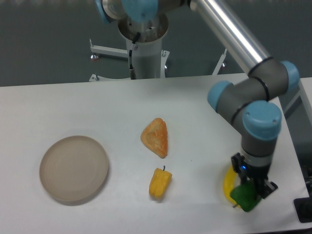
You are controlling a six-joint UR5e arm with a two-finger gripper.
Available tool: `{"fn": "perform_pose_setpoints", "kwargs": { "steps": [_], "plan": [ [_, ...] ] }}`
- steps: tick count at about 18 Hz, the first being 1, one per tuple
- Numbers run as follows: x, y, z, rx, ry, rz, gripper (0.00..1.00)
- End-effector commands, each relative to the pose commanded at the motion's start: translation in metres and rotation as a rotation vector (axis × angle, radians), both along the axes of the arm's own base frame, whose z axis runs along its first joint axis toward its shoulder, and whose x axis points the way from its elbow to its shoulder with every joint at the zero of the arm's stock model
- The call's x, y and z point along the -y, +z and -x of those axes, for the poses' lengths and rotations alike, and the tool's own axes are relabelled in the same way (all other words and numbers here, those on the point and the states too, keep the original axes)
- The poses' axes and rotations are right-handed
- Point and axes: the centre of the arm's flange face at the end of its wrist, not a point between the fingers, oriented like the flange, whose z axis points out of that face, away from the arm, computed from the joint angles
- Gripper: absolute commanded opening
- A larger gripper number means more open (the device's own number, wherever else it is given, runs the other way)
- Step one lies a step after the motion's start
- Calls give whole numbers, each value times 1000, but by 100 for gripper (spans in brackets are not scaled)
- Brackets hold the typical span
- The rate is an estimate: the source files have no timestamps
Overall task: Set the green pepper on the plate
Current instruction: 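Grip the green pepper with the gripper and lift it off the table, then carry the held green pepper across the table over the beige plate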
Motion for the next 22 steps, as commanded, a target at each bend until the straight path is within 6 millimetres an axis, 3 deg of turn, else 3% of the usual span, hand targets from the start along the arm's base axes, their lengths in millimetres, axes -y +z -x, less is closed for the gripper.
{"fn": "perform_pose_setpoints", "kwargs": {
  "steps": [7,12,17,22],
  "plan": [
    [20,31,-108,180,195,-78,33],
    [18,27,-184,236,295,-59,33],
    [-15,9,-273,273,392,-104,33],
    [-37,-35,-331,295,442,-132,33]
  ]
}}
